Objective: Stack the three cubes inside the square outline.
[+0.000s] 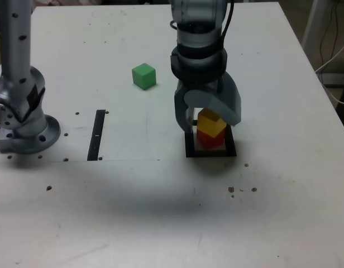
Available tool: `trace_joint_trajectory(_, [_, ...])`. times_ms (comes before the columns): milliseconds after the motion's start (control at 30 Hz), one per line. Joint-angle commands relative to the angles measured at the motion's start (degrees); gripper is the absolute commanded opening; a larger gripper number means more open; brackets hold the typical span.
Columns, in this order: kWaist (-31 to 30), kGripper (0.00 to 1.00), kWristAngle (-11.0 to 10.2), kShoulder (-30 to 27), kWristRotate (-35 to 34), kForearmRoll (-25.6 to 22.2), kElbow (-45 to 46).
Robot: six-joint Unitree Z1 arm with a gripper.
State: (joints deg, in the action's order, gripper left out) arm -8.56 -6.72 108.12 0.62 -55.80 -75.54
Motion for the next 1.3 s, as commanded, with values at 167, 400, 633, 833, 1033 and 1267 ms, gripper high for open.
trace_joint_trajectory(167, [0.37,0.99,-0.63,-1.68,-0.09,-1.24,-0.08])
trace_joint_trajectory(400, [1.13,0.99,-1.53,-5.95,-0.09,-2.82,0.78])
trace_joint_trajectory(633, [4.96,0.99,-4.46,-9.32,1.84,-7.94,0.64])
trace_joint_trajectory(833, [14.34,0.99,-4.62,-10.44,9.90,-10.77,1.51])
trace_joint_trajectory(1033, [24.10,0.99,-4.71,-12.23,17.48,-10.78,3.85])
trace_joint_trajectory(1267, [32.06,1.00,-8.26,-12.87,20.96,-9.14,8.12])
